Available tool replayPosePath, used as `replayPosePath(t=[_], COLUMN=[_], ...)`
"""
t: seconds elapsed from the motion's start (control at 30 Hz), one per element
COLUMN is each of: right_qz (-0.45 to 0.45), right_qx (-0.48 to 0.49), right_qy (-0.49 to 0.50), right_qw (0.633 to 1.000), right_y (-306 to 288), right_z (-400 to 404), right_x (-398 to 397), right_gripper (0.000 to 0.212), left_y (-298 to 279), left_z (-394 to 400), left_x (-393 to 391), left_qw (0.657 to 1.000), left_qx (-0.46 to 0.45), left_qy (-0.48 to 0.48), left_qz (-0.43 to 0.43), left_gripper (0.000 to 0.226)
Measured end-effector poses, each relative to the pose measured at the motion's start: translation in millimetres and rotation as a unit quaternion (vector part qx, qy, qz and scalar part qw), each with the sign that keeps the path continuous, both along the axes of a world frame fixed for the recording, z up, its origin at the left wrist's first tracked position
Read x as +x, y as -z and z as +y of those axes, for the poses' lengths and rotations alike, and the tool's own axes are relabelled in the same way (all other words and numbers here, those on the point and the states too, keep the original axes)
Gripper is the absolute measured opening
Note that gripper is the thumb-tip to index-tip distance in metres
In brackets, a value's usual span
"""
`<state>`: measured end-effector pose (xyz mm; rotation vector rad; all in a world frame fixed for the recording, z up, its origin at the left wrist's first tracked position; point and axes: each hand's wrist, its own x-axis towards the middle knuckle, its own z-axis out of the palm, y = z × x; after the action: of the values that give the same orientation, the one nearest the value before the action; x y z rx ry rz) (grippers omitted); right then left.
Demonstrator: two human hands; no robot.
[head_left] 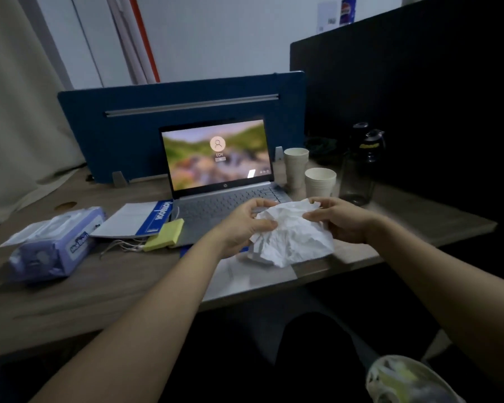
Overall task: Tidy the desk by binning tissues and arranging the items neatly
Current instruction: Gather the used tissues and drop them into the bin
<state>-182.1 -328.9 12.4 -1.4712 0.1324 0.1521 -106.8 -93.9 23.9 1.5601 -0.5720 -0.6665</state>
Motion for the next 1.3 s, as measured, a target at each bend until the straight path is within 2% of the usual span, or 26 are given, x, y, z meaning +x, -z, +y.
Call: replayPosePath(t=[0.13,0.33,0.53,0.67,0.77,0.87,0.93,1.07,1.17,1.3], right_qz=[-0.005,-0.014,0.007,0.018,0.052,0.074,0.086,0.094,0.133,0.178], right_qx=[0.023,0.049,0.048,0.066,0.081,0.069,0.043,-0.084,-0.136,-0.254], right_qy=[0.010,0.046,0.070,0.087,0.116,0.135,0.175,0.250,0.286,0.319], right_qw=[1.000,0.998,0.996,0.994,0.989,0.986,0.980,0.960,0.939,0.896], right_y=[28.9,55.2,102.0,142.0,173.1,203.1,221.0,262.4,296.6,342.1], right_z=[-40.4,-86.2,-124.6,-134.9,-141.0,-145.3,-145.8,-144.0,-144.5,-146.1], right_x=[-58.1,-126.0,-170.5,-184.1,-192.3,-198.1,-197.7,-194.9,-195.0,-194.2], right_gripper=[0.031,0.039,0.031,0.027,0.020,0.013,0.012,0.007,0.025,0.022], left_y=[20.2,47.4,84.6,121.1,158.8,196.9,221.1,271.7,307.6,344.5], left_z=[-44.7,-103.7,-138.6,-150.3,-163.4,-175.7,-185.4,-206.1,-218.3,-233.6], left_x=[-38.6,-89.5,-123.7,-136.7,-144.9,-147.3,-146.4,-144.8,-147.1,-150.4], left_qw=[0.999,0.999,0.993,0.990,0.989,0.989,0.988,0.981,0.972,0.959], left_qx=[0.013,0.005,0.017,0.047,0.066,0.086,0.108,0.157,0.200,0.247], left_qy=[0.043,0.050,0.114,0.122,0.126,0.116,0.109,0.085,0.078,0.079], left_qz=[0.001,-0.019,-0.035,-0.060,-0.049,0.005,0.037,0.077,0.098,0.111], left_gripper=[0.041,0.043,0.040,0.040,0.041,0.045,0.049,0.046,0.042,0.041])
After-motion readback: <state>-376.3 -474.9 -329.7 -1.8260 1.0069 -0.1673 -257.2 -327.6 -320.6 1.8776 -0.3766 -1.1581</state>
